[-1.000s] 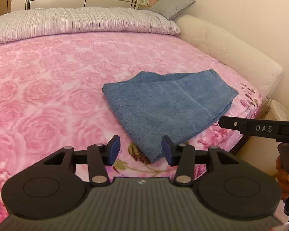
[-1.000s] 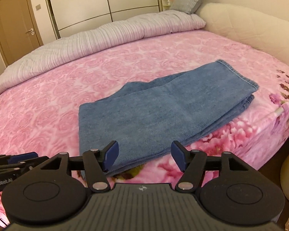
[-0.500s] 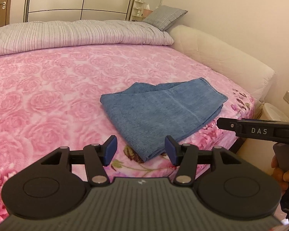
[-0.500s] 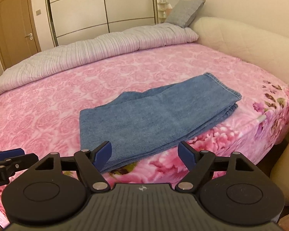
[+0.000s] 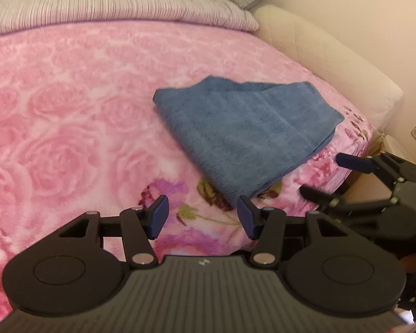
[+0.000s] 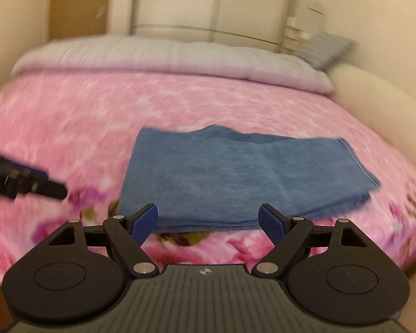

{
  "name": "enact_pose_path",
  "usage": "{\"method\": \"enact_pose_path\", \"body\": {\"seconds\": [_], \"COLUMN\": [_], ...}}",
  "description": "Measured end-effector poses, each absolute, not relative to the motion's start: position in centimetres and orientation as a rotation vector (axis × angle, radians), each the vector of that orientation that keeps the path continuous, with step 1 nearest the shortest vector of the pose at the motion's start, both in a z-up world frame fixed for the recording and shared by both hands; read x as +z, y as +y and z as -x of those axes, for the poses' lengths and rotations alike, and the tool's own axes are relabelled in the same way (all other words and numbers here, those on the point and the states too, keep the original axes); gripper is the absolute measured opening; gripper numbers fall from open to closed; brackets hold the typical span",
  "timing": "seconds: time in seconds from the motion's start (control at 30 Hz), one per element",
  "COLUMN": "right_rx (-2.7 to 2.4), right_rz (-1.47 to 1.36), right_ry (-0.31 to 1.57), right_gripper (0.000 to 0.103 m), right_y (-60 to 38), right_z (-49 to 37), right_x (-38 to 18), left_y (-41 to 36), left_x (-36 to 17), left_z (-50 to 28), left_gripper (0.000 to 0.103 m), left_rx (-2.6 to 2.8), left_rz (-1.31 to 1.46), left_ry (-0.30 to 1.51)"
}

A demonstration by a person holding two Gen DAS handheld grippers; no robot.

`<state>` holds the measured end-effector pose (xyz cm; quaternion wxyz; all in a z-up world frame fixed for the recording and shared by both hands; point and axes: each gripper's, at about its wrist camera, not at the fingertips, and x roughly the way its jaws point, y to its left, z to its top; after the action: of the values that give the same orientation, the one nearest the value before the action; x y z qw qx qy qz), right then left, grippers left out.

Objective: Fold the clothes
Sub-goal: 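Move the right gripper toward the folded jeans edge, then grasp the folded jeans edge with the right gripper and lift it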

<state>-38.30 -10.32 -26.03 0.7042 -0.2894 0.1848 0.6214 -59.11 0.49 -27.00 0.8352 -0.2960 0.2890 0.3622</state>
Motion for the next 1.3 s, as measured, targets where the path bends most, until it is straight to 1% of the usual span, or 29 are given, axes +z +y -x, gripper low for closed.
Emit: {"method": "enact_pose_path", "body": {"seconds": [0.33, 0.47, 0.53, 0.63, 0.67, 0.8, 0.87, 0.9, 1.0, 1.03, 1.3], "right_rx": [1.513, 1.500, 1.507, 1.505, 1.508, 1.511, 1.527, 1.533, 1.545, 1.548, 1.558], "right_rz": [0.994, 1.077, 1.091, 1.109, 1.112, 1.091, 1.072, 1.063, 1.037, 1.028, 1.001], "right_ry": [0.212, 0.115, 0.061, -0.017, -0.033, -0.097, -0.088, -0.089, -0.088, -0.080, -0.083], "right_gripper": [0.083, 0.088, 0.089, 0.095, 0.094, 0.087, 0.078, 0.075, 0.060, 0.054, 0.052], "right_y": [-6.7, -6.3, -6.4, -6.2, -6.0, -5.2, -5.1, -5.3, -5.7, -5.8, -5.7], "right_z": [43.2, 43.5, 43.5, 43.8, 43.9, 44.2, 44.1, 44.0, 43.7, 43.6, 43.5], "right_x": [-32.0, -33.7, -34.1, -34.7, -34.9, -35.5, -35.5, -35.5, -35.2, -35.0, -34.9], "left_y": [4.2, 5.4, 5.8, 6.2, 6.3, 6.5, 6.7, 6.9, 7.2, 7.3, 7.2], "left_x": [-30.7, -31.4, -31.5, -31.7, -31.7, -31.6, -31.4, -31.3, -31.0, -31.0, -31.4], "left_z": [59.0, 58.6, 58.5, 58.4, 58.3, 58.2, 58.0, 57.9, 57.7, 57.6, 57.4], "left_gripper": [0.049, 0.049, 0.049, 0.049, 0.049, 0.049, 0.049, 0.049, 0.049, 0.049, 0.049], "left_rx": [0.748, 0.744, 0.737, 0.733, 0.732, 0.735, 0.739, 0.744, 0.752, 0.753, 0.764], "left_rz": [0.678, 0.681, 0.676, 0.677, 0.677, 0.679, 0.677, 0.674, 0.666, 0.665, 0.672], "left_ry": [0.678, 0.689, 0.688, 0.685, 0.683, 0.680, 0.680, 0.681, 0.683, 0.683, 0.691]}}
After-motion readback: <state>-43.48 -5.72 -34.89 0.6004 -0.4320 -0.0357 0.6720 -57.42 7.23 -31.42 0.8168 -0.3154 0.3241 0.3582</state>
